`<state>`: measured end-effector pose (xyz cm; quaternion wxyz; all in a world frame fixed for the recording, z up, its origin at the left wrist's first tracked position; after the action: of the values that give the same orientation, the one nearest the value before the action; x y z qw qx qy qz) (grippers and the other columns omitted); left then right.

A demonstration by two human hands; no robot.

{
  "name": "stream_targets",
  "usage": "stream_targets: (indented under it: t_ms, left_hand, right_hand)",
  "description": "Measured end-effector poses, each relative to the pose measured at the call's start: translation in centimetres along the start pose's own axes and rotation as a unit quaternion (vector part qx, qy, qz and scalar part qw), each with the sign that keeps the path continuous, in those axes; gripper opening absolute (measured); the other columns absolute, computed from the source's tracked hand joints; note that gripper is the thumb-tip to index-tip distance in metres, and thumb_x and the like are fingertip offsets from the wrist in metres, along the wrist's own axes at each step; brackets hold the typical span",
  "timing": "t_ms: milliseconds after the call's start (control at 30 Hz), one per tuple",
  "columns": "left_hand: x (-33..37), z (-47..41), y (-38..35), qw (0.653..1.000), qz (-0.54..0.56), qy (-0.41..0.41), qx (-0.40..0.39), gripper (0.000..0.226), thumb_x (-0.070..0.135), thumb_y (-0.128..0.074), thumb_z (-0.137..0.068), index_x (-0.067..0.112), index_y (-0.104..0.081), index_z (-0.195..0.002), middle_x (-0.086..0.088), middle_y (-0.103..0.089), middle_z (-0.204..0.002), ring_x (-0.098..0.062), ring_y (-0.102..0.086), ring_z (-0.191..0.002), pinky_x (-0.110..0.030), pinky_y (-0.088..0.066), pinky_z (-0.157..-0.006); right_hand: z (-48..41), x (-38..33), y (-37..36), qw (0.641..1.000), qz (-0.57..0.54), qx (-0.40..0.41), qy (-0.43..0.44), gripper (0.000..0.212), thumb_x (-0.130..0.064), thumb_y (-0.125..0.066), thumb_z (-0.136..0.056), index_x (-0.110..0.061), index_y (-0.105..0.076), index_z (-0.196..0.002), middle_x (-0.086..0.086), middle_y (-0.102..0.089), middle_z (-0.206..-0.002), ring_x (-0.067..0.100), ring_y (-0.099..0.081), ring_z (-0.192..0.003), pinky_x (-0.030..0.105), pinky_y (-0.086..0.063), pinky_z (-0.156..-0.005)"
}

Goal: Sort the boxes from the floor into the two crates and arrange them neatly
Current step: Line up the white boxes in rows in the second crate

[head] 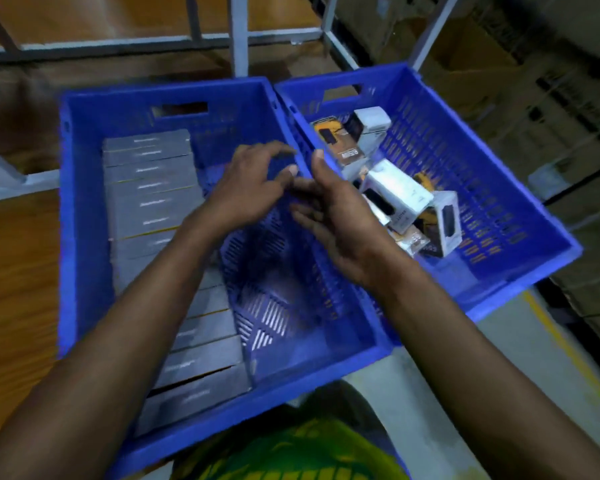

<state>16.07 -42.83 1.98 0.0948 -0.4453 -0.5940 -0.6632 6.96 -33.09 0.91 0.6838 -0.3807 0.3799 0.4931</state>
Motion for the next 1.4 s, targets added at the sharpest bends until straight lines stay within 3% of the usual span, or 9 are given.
stream_targets:
  t_ms: [100, 300, 400, 667, 800, 967, 1067, 1300, 1400]
  left_hand:
    - [3.8, -1.7, -0.8, 0.997, 0.060, -0.011, 0.050, 0.027, 0.027, -0.062, -0.098, 0.018, -0.068, -0.123, -0.001, -0.069, -0.121, -0.018, -0.057, -0.119, -0.031, -0.042, -0.103]
    - [7.3, -5.7, -2.8, 0.990, 0.058, 0.021, 0.128, 0.025, 0.019, -0.070, -0.091, 0.017, -0.071, -0.115, 0.005, -0.072, -0.103, -0.009, -0.066, -0.104, -0.015, -0.043, -0.092]
    - [6.0, -7.2, -3.0, 0.977, 0.007, 0.102, 0.189, 0.029, 0.021, -0.070, -0.089, 0.017, -0.070, -0.118, -0.001, -0.074, -0.108, -0.017, -0.067, -0.108, -0.028, -0.046, -0.095]
    - [5.5, -12.4, -8.4, 0.952, -0.272, 0.139, -0.034, 0.119, 0.050, -0.085, -0.054, 0.019, -0.031, -0.155, -0.015, -0.041, -0.153, -0.033, -0.036, -0.143, -0.048, -0.022, -0.121]
    - [5.7, -14.0, -10.2, 0.939, -0.290, 0.169, -0.075, 0.122, 0.042, -0.090, -0.059, 0.024, -0.021, -0.158, -0.013, -0.037, -0.157, -0.027, -0.028, -0.149, -0.049, 0.000, -0.125]
    - [5.5, -14.4, -7.5, 0.982, -0.072, 0.170, 0.041, 0.108, 0.057, -0.095, -0.038, 0.031, -0.054, -0.134, -0.002, -0.063, -0.120, -0.017, -0.062, -0.112, -0.034, -0.053, -0.095]
    - [7.1, -13.7, -5.7, 0.957, 0.167, 0.181, 0.157, 0.068, 0.037, -0.094, -0.064, 0.023, -0.062, -0.123, 0.005, -0.069, -0.096, 0.003, -0.067, -0.075, -0.018, -0.052, -0.063]
    - [5.8, -12.3, -5.6, 0.899, 0.234, 0.259, 0.264, 0.040, 0.051, -0.067, -0.092, 0.013, -0.070, -0.104, 0.011, -0.063, -0.055, -0.006, -0.058, -0.045, -0.033, -0.054, -0.054]
    - [5.1, -11.4, -6.0, 0.885, 0.273, 0.257, 0.277, 0.034, 0.037, -0.072, -0.093, 0.006, -0.071, -0.107, -0.001, -0.070, -0.071, -0.016, -0.065, -0.053, -0.035, -0.060, -0.063]
  right_hand:
    - [-0.4, -3.4, 5.6, 0.998, 0.009, 0.023, 0.049, 0.043, -0.041, -0.045, -0.106, -0.008, -0.069, -0.121, 0.010, -0.071, -0.118, 0.022, -0.068, -0.105, 0.031, -0.055, -0.097]
    - [-3.8, -8.8, 15.9, 0.979, 0.158, 0.024, 0.127, 0.029, -0.028, -0.056, -0.103, -0.007, -0.071, -0.117, 0.007, -0.075, -0.102, 0.017, -0.066, -0.083, 0.028, -0.052, -0.072]
    - [-6.2, -10.1, 20.1, 0.971, 0.199, -0.005, 0.129, 0.033, -0.028, -0.058, -0.102, 0.000, -0.068, -0.116, 0.004, -0.073, -0.096, 0.013, -0.065, -0.075, 0.023, -0.048, -0.064]
    - [-11.7, -8.4, 23.8, 0.949, 0.275, -0.123, 0.096, 0.013, -0.027, -0.063, -0.100, -0.020, -0.069, -0.093, 0.003, -0.074, -0.092, 0.011, -0.062, -0.068, 0.037, -0.043, -0.073]
    - [-12.9, -7.9, 23.2, 0.929, 0.314, -0.170, 0.096, 0.017, -0.031, -0.064, -0.100, -0.016, -0.072, -0.101, 0.005, -0.077, -0.099, 0.012, -0.065, -0.073, 0.030, -0.043, -0.063]
    - [-14.2, -9.0, 22.3, 0.913, 0.341, -0.188, 0.121, 0.040, -0.048, -0.071, -0.091, -0.029, -0.059, -0.124, -0.003, -0.073, -0.100, 0.013, -0.072, -0.083, 0.041, -0.054, -0.073]
    - [-14.9, -9.6, 20.6, 0.937, 0.256, -0.219, 0.087, 0.060, -0.063, -0.059, -0.093, -0.031, -0.041, -0.141, 0.003, -0.066, -0.124, 0.025, -0.074, -0.095, 0.052, -0.062, -0.081]
    - [-17.6, -12.5, 16.2, 0.971, 0.075, -0.211, 0.083, 0.065, -0.055, -0.073, -0.087, -0.018, -0.046, -0.133, 0.014, -0.063, -0.127, 0.035, -0.071, -0.105, 0.054, -0.063, -0.078]
    - [-19.0, -13.4, 15.7, 0.972, 0.063, -0.210, 0.089, 0.084, -0.052, -0.082, -0.079, -0.015, -0.038, -0.140, 0.009, -0.062, -0.127, 0.029, -0.072, -0.105, 0.048, -0.064, -0.077]
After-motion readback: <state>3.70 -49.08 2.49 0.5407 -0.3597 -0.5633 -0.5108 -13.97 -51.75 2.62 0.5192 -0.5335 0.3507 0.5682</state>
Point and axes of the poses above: each hand's wrist, its own z-axis away from the middle knuckle, its own y-axis out of the back of the hand, x = y × z, the point moved 10 cm from there along -z, towards the middle knuckle
